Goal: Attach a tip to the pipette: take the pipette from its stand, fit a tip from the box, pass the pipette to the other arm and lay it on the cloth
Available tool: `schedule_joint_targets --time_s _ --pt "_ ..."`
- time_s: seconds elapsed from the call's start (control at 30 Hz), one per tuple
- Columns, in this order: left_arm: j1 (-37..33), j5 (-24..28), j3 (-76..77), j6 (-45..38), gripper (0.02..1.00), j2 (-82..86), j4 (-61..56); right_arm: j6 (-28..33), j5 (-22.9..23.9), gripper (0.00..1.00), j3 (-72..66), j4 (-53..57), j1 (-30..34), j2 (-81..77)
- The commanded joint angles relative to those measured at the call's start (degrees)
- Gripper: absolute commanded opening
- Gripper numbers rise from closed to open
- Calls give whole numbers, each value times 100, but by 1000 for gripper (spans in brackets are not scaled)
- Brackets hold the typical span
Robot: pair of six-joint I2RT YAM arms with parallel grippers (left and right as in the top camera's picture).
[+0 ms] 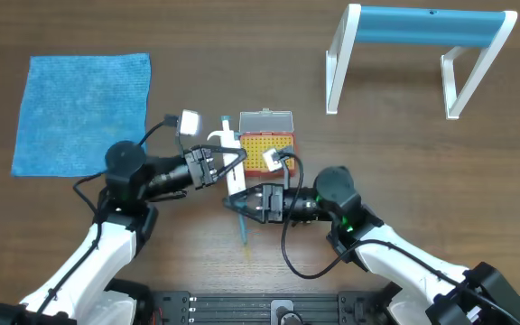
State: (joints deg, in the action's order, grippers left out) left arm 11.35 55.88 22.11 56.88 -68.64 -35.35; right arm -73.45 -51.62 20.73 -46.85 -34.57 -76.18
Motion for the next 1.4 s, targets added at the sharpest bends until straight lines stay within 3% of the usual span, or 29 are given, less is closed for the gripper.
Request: schedule_joint_targets --time_s 0.03,0.17,0.33,0.43,0.7,0.87,1.03,1.1,1.27,1.4 --pt "-481 -953 52 -1523 29 -24 1366 -90 -955 680 61 -35 837 39" --pt "-1047 -361 87 -1587 27 -20 1333 109 -1110 684 61 -35 1453 39" --pt "-1504 -334 341 -1709 29 -20 1375 221 -1259 687 61 -83 2006 39" --pt "-1764 -378 885 -2124 29 -20 2057 232 -1255 687 61 -310 2225 39" --pt "-2371 -2857 3451 -4258 29 -28 6894 151 -1167 689 61 -446 2352 39" --pt "-2835 -3657 4601 -4946 27 -179 8653 199 -1141 691 61 -422 2664 37" --pt "-3237 -4166 5584 -5488 27 -857 9836 695 -1001 691 63 -369 3056 37" --pt "-3265 -4465 5980 -5670 29 -1331 10198 1088 -621 693 63 -83 3167 37" --pt "-3230 -4673 6697 -5700 27 -2293 10454 2256 1375 693 116 1563 3233 37" --pt "-3154 -5047 7287 -5702 29 -2907 10469 2798 2354 693 496 2935 3156 39"
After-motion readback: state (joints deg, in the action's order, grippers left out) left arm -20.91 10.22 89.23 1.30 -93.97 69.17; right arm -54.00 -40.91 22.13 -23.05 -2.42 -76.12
